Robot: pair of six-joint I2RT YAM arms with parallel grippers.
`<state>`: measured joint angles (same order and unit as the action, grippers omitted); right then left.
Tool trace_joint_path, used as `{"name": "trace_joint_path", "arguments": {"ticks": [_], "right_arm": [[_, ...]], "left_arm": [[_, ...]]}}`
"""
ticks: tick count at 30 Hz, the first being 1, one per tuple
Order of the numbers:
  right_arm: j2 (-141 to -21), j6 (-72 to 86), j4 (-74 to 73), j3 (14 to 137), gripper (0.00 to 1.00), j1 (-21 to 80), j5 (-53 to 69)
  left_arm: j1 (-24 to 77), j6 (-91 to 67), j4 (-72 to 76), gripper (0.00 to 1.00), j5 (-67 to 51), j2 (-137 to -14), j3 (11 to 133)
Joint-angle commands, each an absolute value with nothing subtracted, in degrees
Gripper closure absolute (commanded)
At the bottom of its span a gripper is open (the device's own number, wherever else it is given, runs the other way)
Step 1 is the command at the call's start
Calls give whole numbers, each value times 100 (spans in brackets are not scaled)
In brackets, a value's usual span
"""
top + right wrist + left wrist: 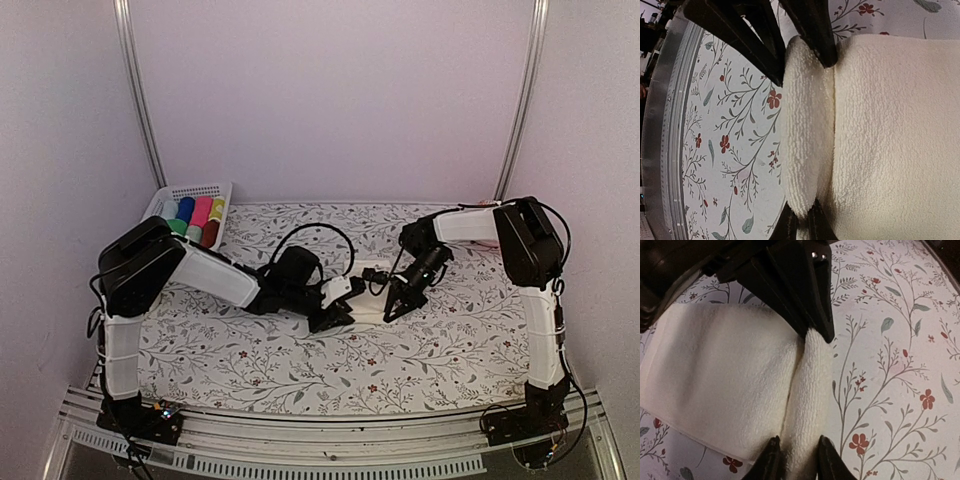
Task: Roll the towels
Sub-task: Roll the towel at the center of the board.
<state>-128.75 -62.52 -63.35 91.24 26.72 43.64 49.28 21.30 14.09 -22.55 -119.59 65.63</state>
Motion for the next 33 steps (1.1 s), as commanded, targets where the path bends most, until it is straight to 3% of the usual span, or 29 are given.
{"name": "trace_joint_path", "arguments": {"ticks": [1, 7, 14, 21, 33], "right_arm": [[-13101, -6218, -6426, 9158, 95, 2610, 4126], [-13082, -6171, -6396, 9194, 91, 2594, 4097], [-12793, -6102, -6126, 9105, 81, 2567, 4025], [-12274, -6005, -5667, 8840, 63, 2528, 3825], [-11142, -6295, -4916, 8110, 55, 2500, 4184]], "left_arm": [[4749, 1885, 1316, 81, -2584, -12084, 6715], [4522, 1532, 1212, 100, -3200, -12157, 6870], [4361, 1176, 634, 100, -3513, -12478, 7323], [4311, 1003, 343, 100, -3506, -12708, 7599], [4263, 875, -37, 100, -3544, -12996, 8016]]}}
